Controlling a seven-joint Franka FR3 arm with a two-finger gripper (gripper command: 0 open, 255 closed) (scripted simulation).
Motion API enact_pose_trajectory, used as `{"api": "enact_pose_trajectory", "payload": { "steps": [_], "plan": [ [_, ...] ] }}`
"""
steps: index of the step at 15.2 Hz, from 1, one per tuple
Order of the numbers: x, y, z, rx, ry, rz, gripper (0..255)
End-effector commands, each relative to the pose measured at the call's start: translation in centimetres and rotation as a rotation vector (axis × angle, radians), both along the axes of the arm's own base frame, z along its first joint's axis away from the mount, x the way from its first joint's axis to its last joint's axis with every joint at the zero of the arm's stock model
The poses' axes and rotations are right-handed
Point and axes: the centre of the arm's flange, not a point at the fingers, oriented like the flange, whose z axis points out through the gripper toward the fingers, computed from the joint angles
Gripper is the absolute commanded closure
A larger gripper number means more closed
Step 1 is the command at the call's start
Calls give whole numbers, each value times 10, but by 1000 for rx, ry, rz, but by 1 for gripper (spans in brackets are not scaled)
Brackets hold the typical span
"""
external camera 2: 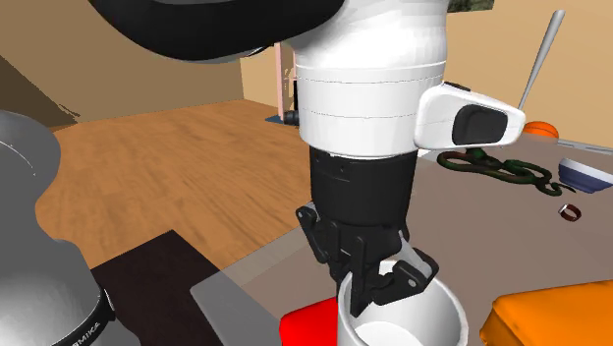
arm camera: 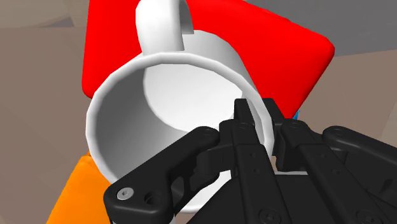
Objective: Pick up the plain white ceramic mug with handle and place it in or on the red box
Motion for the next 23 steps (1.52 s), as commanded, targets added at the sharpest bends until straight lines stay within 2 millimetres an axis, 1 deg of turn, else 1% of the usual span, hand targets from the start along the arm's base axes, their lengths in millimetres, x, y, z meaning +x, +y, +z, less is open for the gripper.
{"api": "enact_pose_trajectory", "payload": {
  "steps": [1,6,7,15,16,21,23],
  "plan": [
    [0,-1,-10,-1,-1,0,255],
    [0,-1,-37,-1,-1,0,255],
    [0,-1,-45,-1,-1,0,255],
    [0,-1,-45,-1,-1,0,255],
    [0,-1,-45,-1,-1,0,0],
    [0,-1,-45,-1,-1,0,0],
    [-1,0,-19,-1,-1,0,0]
  ]
}}
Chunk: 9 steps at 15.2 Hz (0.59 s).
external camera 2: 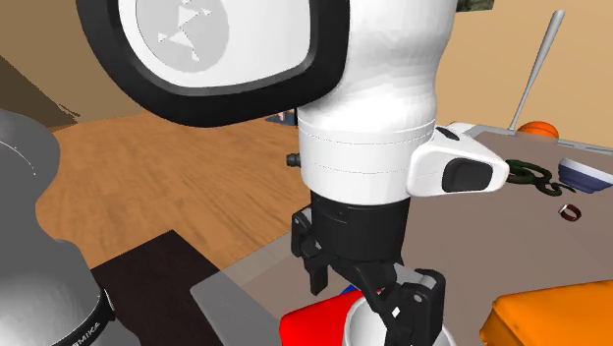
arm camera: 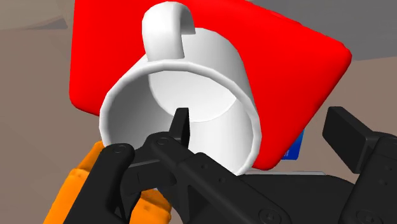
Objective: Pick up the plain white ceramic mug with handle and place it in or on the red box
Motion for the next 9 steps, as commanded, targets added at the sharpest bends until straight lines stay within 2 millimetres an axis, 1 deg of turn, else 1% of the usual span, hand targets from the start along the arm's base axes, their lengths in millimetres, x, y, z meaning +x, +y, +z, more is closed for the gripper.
{"api": "enact_pose_trajectory", "payload": {
  "steps": [1,2,9],
  "plan": [
    [-1,1,25,1,1,0,0],
    [-2,2,35,1,1,0,0],
    [-2,2,35,1,1,0,0]
  ]
}}
